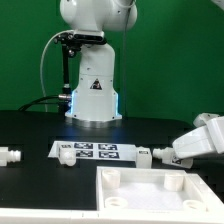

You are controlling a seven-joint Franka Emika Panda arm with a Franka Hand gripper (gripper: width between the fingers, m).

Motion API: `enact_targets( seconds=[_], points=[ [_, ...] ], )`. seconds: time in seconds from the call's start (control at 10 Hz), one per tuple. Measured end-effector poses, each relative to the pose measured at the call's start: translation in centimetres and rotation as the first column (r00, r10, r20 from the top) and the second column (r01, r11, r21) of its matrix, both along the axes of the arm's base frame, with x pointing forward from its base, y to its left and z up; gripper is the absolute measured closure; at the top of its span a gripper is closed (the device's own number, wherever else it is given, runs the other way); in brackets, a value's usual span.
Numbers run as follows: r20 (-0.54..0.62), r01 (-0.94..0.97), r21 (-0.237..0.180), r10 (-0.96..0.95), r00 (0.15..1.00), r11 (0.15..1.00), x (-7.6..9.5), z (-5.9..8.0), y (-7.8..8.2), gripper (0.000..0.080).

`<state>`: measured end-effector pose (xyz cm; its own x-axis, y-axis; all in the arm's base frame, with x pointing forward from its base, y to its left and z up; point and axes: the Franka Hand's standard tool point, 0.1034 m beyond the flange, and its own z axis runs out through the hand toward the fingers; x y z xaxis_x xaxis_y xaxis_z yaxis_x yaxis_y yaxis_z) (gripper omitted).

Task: Assemble square table

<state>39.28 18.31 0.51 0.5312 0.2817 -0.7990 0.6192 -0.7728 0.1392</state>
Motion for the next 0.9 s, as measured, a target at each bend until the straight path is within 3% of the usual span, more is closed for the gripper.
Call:
enact_targets(
  seconds=[0.1,0.2,0.4,0.5,0.6,0.7,0.8,0.9],
  points=[
    [0.000,0.002,0.000,-0.002,1.000,1.000,0.1,0.0,-0.1,0.0515],
    [-0.009,0.016,0.005,-0.015,1.000,1.000,0.3,0.5,-0.2,0.0515],
    [-0.033,0.128,-0.003,-0.128,0.991,0.992,3.0,5.3,-2.0,0.0515],
    [-0.026,0.179,0.035,-0.178,0.984,0.983,4.7,6.9,-2.9,0.0515],
    [0.039,0.220,0.106,-0.226,0.973,0.970,7.1,9.4,-5.0,0.0515],
    [0.091,0.203,0.155,-0.218,0.972,0.967,8.5,10.3,-6.8,0.0515],
    [0.163,0.134,0.204,-0.169,0.972,0.970,9.2,9.5,-6.9,0.0515],
    [0.212,0.120,0.237,-0.171,0.962,0.964,9.0,9.6,-6.7,0.0515]
  ],
)
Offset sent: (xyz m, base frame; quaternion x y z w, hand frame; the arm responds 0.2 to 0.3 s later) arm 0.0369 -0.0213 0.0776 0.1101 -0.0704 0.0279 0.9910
